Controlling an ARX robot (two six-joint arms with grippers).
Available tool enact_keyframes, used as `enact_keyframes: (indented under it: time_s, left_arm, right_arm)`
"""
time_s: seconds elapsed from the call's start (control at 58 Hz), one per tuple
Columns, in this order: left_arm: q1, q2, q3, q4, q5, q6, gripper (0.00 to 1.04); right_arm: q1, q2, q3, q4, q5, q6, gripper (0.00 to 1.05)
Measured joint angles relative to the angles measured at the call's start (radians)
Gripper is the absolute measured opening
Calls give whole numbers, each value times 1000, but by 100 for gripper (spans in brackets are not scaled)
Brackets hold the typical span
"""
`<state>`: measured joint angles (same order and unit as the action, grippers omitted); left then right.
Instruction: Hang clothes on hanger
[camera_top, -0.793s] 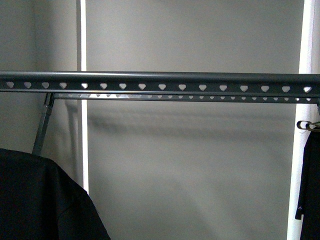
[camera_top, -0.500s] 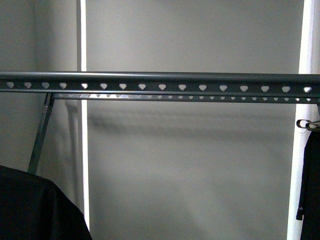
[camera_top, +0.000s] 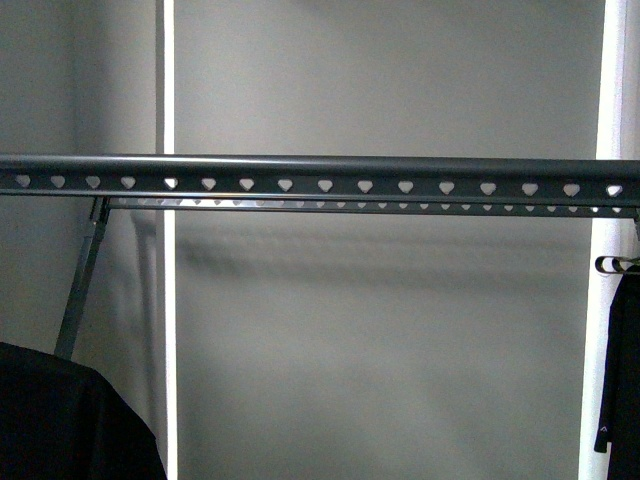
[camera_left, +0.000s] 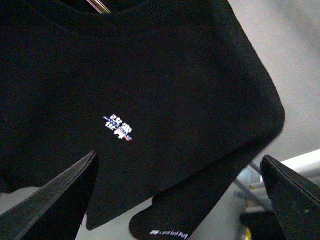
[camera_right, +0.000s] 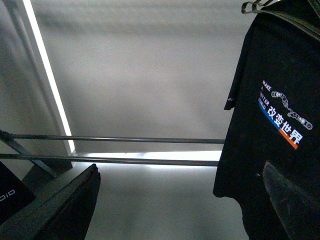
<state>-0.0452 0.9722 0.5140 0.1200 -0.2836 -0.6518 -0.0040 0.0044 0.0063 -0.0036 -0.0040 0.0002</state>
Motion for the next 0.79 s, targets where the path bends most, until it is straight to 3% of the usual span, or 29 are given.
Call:
enact_keyframes:
  time_s: [0.293,0.793]
  left_arm:
    - [-7,394,331,-23,-89,-217,98]
    - [8,641,679,-124,-130,-253,98]
  right_arm:
    - [0,0,0,0,0,0,97]
    - [0,0,0,0,0,0,97]
